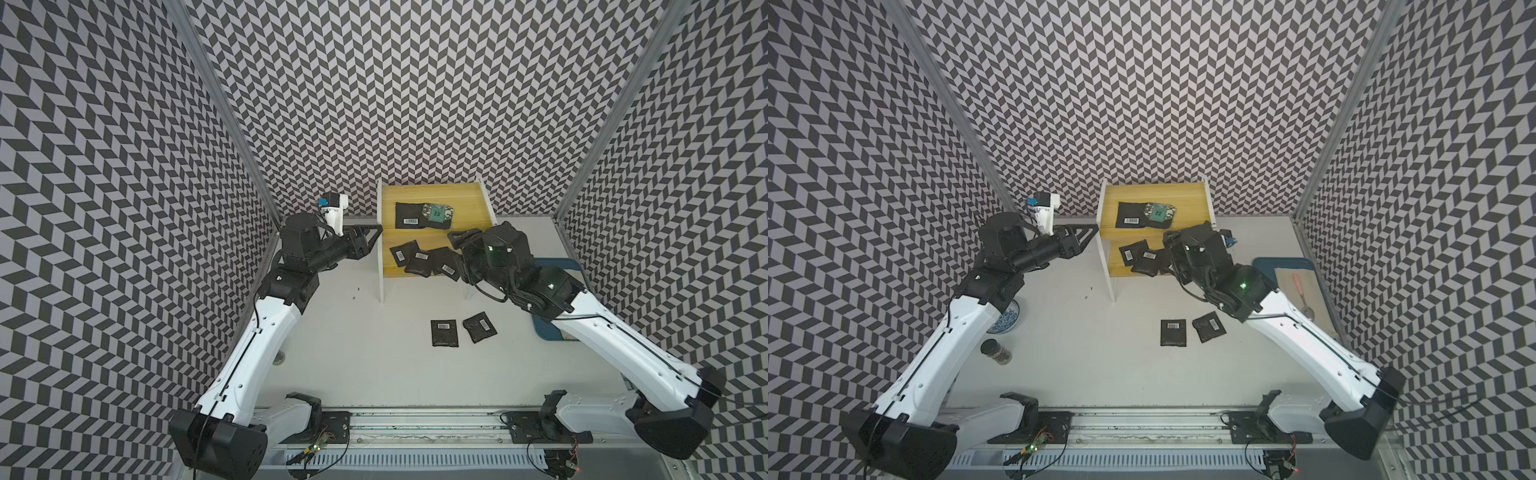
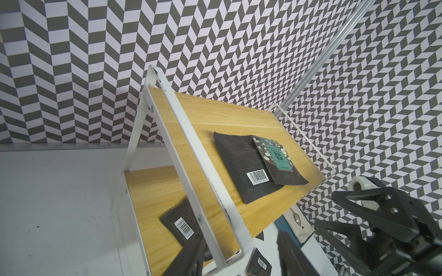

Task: Remove the tea bags from the shelf
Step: Pick up the tea bag from the shelf.

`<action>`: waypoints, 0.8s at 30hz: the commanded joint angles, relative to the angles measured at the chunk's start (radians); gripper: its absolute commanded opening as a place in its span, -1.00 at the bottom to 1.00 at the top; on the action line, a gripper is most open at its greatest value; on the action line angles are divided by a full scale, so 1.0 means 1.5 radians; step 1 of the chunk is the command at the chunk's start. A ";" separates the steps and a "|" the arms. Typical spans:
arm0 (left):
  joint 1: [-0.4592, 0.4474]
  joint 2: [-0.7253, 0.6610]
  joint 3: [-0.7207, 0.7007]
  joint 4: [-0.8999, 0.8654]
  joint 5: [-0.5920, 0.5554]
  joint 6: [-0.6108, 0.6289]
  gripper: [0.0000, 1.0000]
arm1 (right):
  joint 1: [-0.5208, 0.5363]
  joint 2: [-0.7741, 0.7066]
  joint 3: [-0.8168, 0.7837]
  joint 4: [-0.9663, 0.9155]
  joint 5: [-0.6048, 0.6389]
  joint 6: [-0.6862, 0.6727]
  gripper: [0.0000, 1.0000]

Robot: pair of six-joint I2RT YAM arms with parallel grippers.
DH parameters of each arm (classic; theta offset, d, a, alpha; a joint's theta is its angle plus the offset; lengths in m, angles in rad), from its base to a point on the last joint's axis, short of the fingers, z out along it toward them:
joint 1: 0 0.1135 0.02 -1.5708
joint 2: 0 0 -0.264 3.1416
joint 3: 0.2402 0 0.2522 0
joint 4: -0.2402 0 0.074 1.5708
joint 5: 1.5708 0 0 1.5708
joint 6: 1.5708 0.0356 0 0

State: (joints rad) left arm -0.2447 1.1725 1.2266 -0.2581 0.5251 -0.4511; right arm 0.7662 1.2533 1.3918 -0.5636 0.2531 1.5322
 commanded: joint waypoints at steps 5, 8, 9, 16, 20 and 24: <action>-0.004 -0.004 0.006 0.020 0.015 -0.007 0.06 | 0.005 -0.026 0.078 0.016 -0.020 -0.200 0.28; -0.004 -0.001 0.006 0.024 0.016 -0.007 0.06 | -0.027 0.028 0.172 -0.048 -0.047 -0.293 0.28; -0.004 0.002 0.007 0.025 0.016 -0.006 0.06 | -0.049 0.047 0.197 -0.061 -0.075 -0.321 0.29; -0.004 0.006 0.005 0.024 0.015 -0.002 0.06 | -0.113 0.185 0.362 -0.152 -0.125 -0.547 0.36; -0.004 0.005 0.004 0.022 0.016 -0.001 0.06 | -0.126 0.251 0.446 -0.210 -0.102 -0.636 0.51; -0.005 0.005 0.000 0.022 0.015 0.001 0.06 | -0.127 0.295 0.489 -0.247 -0.095 -0.659 0.51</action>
State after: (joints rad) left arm -0.2451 1.1835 1.2266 -0.2474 0.5362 -0.4622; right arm 0.5823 1.6779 2.0827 -0.8745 0.0868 0.6456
